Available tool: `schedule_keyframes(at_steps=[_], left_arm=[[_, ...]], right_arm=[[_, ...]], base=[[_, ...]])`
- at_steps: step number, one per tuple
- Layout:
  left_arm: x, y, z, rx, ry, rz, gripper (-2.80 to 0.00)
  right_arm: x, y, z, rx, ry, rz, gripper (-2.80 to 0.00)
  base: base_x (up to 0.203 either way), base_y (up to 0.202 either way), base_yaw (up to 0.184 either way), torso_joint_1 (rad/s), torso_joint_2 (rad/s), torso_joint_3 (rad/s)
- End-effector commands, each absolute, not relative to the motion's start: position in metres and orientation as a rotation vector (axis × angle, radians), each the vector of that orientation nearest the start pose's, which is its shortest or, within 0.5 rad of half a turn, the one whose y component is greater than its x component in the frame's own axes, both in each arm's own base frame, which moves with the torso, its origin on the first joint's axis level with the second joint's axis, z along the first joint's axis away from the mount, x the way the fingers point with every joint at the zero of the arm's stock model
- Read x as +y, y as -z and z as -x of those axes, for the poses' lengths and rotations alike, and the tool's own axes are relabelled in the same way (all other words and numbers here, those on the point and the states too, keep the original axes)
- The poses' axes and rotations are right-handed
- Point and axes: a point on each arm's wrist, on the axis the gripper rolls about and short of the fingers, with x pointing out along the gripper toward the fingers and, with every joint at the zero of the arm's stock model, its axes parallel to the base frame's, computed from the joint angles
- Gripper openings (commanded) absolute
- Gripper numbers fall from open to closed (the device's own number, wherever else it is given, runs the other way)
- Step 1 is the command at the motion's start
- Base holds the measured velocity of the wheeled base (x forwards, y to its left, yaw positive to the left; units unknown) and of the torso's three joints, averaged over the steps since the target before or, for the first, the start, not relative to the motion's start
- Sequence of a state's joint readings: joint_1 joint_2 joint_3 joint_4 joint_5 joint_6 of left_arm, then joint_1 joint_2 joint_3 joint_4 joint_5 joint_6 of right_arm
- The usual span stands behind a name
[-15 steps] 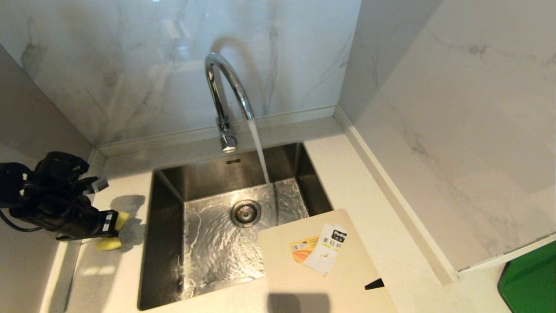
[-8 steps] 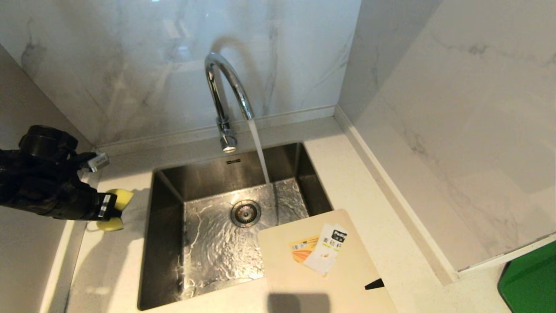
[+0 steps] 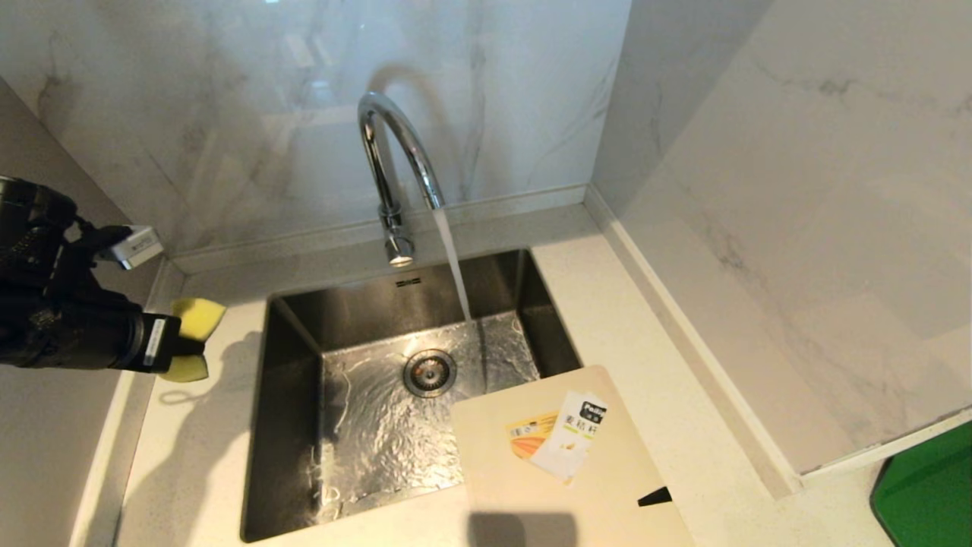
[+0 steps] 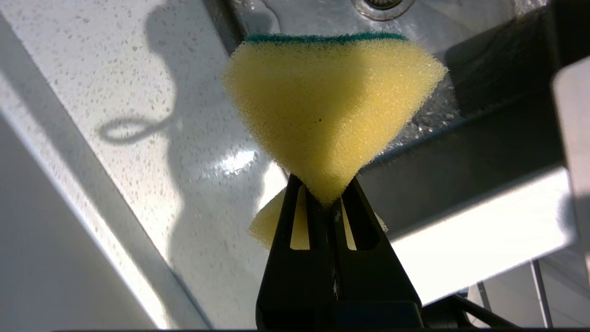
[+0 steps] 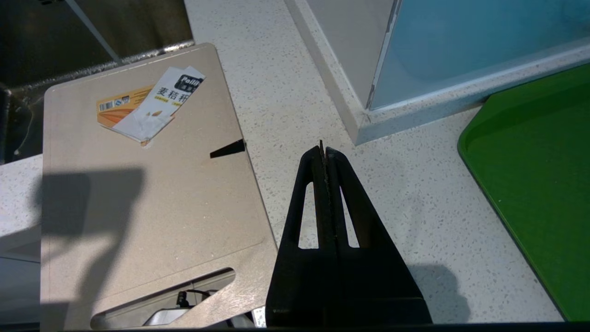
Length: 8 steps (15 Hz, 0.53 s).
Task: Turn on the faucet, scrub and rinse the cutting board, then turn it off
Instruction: Pick up the cutting board
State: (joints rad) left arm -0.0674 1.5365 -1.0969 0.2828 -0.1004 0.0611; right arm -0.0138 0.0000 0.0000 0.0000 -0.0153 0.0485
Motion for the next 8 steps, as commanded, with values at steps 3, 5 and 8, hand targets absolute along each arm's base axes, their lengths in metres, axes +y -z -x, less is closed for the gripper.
schedule_keyframes(at_steps=[3, 5, 8], left_arm=[[-0.016, -0.240, -0.186, 0.621, 0.186, -0.048, -2.80], [-0.014, -0.238, -0.160, 0.592, 0.183, -0.044, -2.80], [-0.010, -0.233, -0.120, 0.533, 0.176, -0.035, -2.80]], right_arm=[[0.000, -0.075, 0.023, -0.001, 0.029, -0.049, -2.80], [0.000, -0.075, 0.023, 0.001, 0.029, -0.049, -2.80], [0.000, -0.075, 0.023, 0.001, 0.029, -0.049, -2.80]], base=[[0.000, 0.000, 0.000, 0.000, 0.00, 0.000], [0.000, 0.000, 0.000, 0.000, 0.00, 0.000], [0.000, 0.000, 0.000, 0.000, 0.00, 0.000]])
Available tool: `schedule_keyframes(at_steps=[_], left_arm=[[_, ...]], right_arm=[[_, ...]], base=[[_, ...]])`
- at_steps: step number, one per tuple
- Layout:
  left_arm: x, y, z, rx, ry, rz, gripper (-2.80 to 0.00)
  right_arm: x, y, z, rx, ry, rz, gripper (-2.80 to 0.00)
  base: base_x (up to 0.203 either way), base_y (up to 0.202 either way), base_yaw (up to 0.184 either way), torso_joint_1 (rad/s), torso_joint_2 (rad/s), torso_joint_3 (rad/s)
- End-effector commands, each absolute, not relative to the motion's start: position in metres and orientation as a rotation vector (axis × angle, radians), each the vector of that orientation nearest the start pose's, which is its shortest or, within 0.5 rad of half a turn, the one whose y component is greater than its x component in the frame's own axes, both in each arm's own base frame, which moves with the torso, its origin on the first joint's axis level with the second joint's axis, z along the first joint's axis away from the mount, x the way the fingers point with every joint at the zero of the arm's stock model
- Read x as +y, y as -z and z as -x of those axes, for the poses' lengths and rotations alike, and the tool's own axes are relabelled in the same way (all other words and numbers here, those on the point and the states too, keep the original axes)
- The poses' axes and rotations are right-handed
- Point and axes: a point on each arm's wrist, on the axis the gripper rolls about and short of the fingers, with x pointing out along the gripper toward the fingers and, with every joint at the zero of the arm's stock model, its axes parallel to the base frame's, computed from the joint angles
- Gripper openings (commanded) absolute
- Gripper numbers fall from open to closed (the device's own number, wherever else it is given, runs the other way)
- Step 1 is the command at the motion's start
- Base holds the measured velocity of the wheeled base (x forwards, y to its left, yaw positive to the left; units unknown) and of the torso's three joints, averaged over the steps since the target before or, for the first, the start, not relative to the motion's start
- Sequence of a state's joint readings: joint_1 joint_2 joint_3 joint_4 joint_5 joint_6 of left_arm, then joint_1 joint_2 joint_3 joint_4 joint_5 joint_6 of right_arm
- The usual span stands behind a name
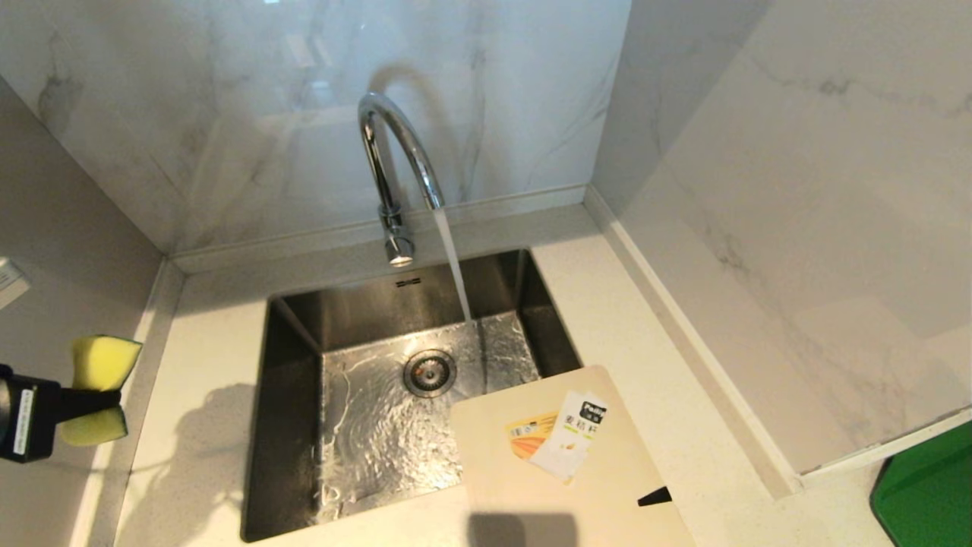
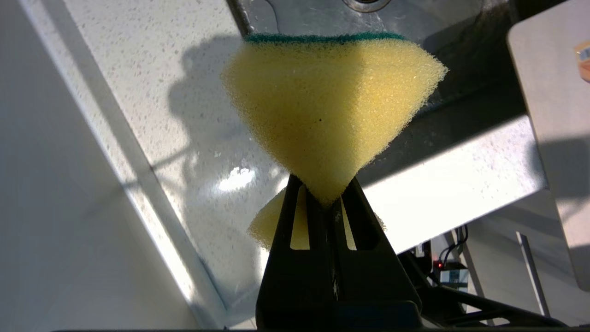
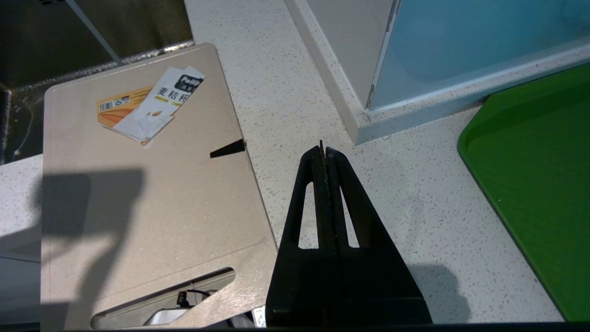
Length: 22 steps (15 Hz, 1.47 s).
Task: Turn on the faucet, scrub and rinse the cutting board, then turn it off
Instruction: Pick up the cutting board
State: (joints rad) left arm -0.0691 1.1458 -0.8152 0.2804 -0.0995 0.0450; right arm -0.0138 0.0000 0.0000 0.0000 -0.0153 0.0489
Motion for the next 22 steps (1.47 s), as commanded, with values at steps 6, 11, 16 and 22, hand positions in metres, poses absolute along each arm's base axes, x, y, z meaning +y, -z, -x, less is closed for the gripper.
schedule_keyframes(at_steps=[6, 11, 16, 22], left_arm=[[-0.006, -0.210, -0.079, 0.471, 0.154, -0.026, -2.80], [-0.006, -0.193, -0.075, 0.377, 0.153, -0.029, -2.80], [-0.005, -0.177, -0.055, 0.346, 0.149, -0.012, -2.80], [-0.003, -0.151, -0.021, 0.263, 0.136, 0.001, -2.80]], right_arm=[[0.000, -0.075, 0.023, 0.001, 0.029, -0.049, -2.80], [0.000, -0.075, 0.023, 0.001, 0.029, -0.049, -2.80], [0.000, -0.075, 0.023, 0.001, 0.029, -0.049, -2.80], [0.000, -0.075, 0.023, 0.001, 0.029, -0.049, -2.80]], base=[[0.000, 0.000, 0.000, 0.000, 0.00, 0.000], [0.000, 0.000, 0.000, 0.000, 0.00, 0.000], [0.000, 0.000, 0.000, 0.000, 0.00, 0.000], [0.000, 0.000, 0.000, 0.000, 0.00, 0.000]])
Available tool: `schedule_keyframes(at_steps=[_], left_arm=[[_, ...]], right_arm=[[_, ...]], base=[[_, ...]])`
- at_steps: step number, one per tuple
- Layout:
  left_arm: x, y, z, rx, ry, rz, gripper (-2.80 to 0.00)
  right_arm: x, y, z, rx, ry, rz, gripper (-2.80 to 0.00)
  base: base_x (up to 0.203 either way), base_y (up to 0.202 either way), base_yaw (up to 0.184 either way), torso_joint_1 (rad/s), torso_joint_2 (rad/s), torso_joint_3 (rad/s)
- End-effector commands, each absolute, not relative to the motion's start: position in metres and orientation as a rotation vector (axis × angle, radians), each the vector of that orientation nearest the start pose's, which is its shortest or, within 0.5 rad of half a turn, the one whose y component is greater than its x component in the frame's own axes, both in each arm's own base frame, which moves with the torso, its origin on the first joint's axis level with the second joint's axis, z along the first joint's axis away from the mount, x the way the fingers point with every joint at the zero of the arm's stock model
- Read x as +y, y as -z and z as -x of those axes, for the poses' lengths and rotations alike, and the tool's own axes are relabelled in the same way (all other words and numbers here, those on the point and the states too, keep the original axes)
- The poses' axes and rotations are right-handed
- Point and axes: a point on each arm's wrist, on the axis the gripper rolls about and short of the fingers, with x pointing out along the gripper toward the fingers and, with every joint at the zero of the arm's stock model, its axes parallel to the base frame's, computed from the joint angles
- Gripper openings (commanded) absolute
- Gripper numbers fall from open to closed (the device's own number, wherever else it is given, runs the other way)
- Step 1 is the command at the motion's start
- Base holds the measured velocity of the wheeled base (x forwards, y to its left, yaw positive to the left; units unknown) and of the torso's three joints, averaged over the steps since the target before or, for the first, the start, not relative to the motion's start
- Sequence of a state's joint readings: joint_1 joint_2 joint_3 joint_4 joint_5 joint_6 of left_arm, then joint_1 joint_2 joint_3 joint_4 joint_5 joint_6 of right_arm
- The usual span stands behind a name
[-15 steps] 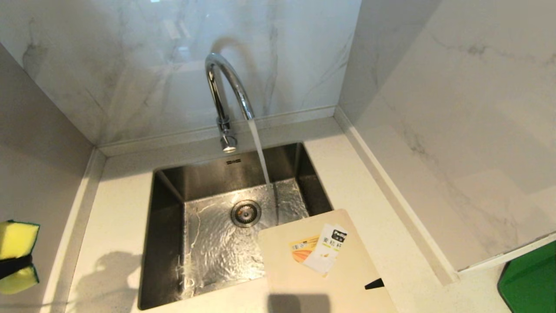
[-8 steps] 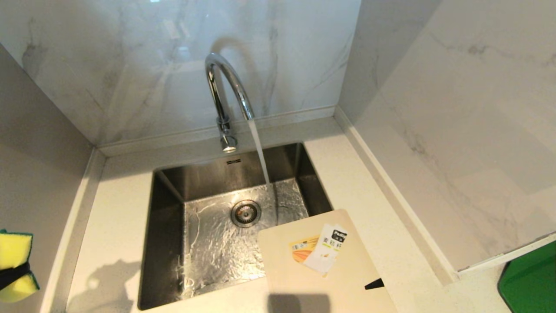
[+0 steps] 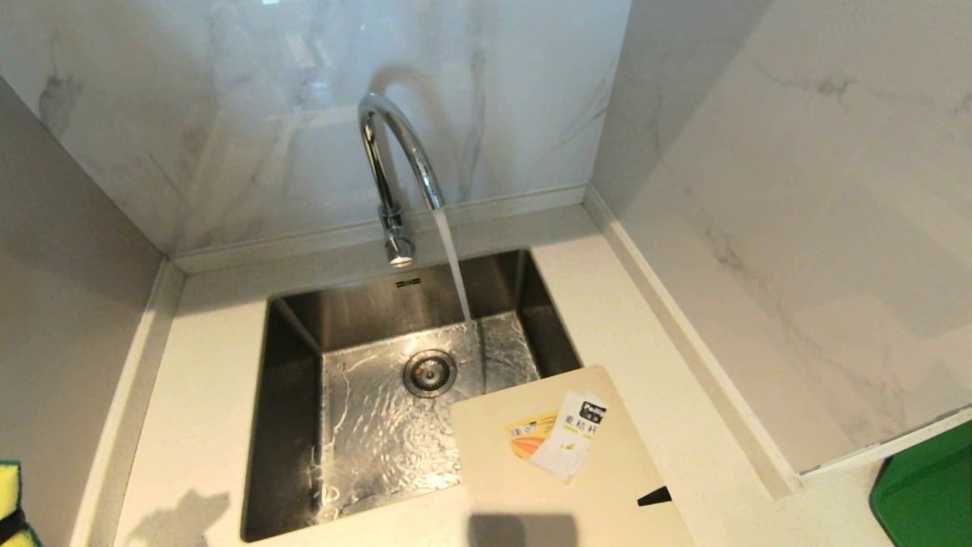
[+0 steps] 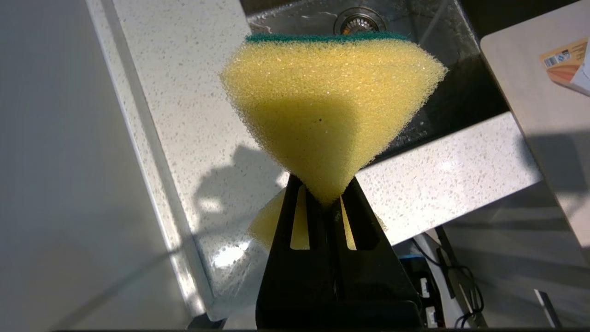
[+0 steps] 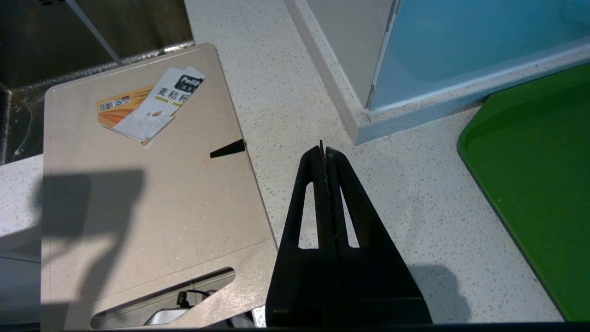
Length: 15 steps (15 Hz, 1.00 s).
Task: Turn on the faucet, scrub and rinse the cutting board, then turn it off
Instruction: Pick up the cutting board
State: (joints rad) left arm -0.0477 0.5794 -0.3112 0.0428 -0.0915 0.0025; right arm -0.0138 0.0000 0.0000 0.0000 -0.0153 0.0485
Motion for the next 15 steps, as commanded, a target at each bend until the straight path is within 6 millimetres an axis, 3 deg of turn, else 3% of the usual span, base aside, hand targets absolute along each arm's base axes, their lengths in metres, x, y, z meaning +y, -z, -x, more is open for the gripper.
schedule_keyframes(at_steps=[1, 8, 15], left_arm=[[-0.002, -0.143, -0.017, 0.264, 0.122, -0.001, -2.80], [-0.001, -0.093, 0.002, 0.205, 0.092, -0.066, -2.80], [-0.001, -0.077, 0.017, 0.082, 0.024, -0.071, -2.80]], right_arm=[[0.000, -0.075, 0.023, 0.001, 0.029, -0.049, -2.80], [0.000, -0.075, 0.023, -0.001, 0.029, -0.049, -2.80], [0.000, -0.075, 0.023, 0.000, 0.028, -0.049, -2.80]], base=[[0.000, 0.000, 0.000, 0.000, 0.00, 0.000], [0.000, 0.000, 0.000, 0.000, 0.00, 0.000], [0.000, 0.000, 0.000, 0.000, 0.00, 0.000]])
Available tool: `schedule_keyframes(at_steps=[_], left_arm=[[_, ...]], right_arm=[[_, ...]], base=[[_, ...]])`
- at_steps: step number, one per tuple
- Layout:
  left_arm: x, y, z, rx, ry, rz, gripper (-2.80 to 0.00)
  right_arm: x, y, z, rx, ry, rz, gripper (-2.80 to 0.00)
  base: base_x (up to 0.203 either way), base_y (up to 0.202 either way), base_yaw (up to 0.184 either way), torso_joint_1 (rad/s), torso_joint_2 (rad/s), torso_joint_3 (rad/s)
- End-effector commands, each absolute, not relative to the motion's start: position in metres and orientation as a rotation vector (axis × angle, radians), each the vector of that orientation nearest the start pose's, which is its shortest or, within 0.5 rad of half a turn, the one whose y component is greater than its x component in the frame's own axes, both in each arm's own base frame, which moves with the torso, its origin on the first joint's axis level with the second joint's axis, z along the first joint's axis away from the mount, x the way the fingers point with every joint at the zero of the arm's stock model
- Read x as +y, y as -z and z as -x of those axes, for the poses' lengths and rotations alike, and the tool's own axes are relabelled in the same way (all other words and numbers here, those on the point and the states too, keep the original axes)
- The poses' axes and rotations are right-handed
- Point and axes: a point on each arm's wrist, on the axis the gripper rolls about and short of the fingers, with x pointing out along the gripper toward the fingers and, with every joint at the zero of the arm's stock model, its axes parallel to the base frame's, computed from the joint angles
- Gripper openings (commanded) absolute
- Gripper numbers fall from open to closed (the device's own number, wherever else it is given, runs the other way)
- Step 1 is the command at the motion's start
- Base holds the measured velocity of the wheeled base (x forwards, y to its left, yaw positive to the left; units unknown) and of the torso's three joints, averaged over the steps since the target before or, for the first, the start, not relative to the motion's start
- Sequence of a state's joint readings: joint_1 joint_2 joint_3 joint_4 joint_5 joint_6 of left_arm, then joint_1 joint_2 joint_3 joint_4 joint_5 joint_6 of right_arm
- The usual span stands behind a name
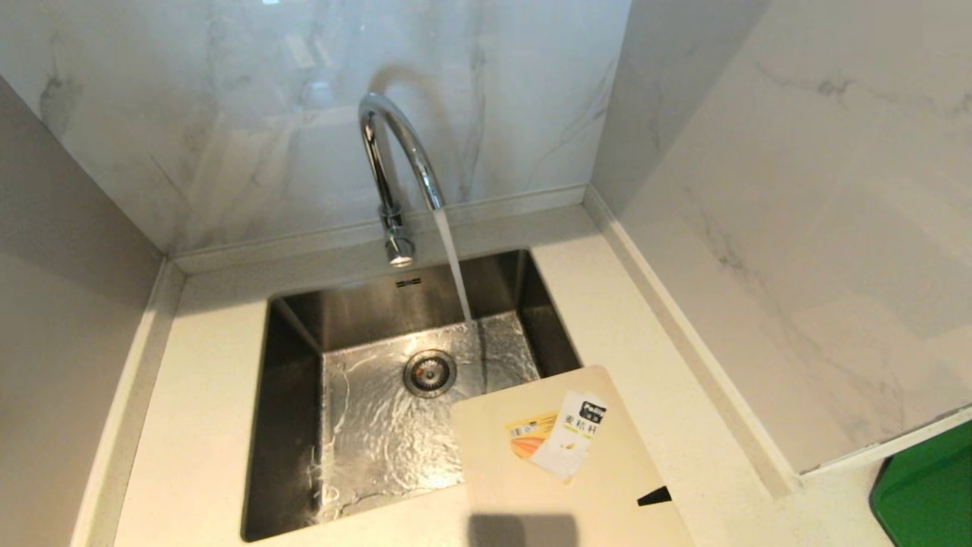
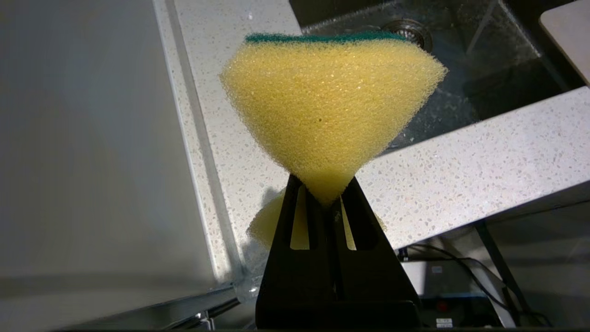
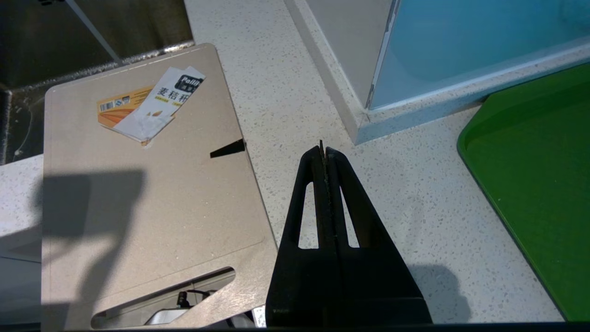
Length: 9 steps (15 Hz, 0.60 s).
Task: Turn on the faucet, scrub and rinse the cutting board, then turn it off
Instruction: Pick up the cutting board
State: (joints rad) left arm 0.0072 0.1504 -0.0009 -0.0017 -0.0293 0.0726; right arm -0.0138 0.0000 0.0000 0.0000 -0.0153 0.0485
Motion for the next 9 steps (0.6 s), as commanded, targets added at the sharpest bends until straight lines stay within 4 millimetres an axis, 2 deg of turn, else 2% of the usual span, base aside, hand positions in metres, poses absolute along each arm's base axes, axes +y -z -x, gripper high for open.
schedule_keyframes(at_steps=[1, 3, 9], left_arm=[[-0.0008, -0.0763, 0.0190, 0.051, 0.024, -0.071, -2.80], [-0.0008, -0.0751, 0.0229, 0.001, 0.020, -0.075, -2.80], [-0.0007, -0.0752, 0.0228, 0.003, 0.014, -0.077, -2.80]], right_arm=[[0.0000, -0.0751, 0.0227, 0.001, 0.029, -0.049, -2.80], [0.0000, -0.0751, 0.0227, 0.001, 0.029, -0.049, -2.80], [0.0000, -0.0751, 0.0227, 0.001, 0.029, -0.049, -2.80]], base=[[0.000, 0.000, 0.000, 0.000, 0.00, 0.000], [0.000, 0.000, 0.000, 0.000, 0.00, 0.000], [0.000, 0.000, 0.000, 0.000, 0.00, 0.000]])
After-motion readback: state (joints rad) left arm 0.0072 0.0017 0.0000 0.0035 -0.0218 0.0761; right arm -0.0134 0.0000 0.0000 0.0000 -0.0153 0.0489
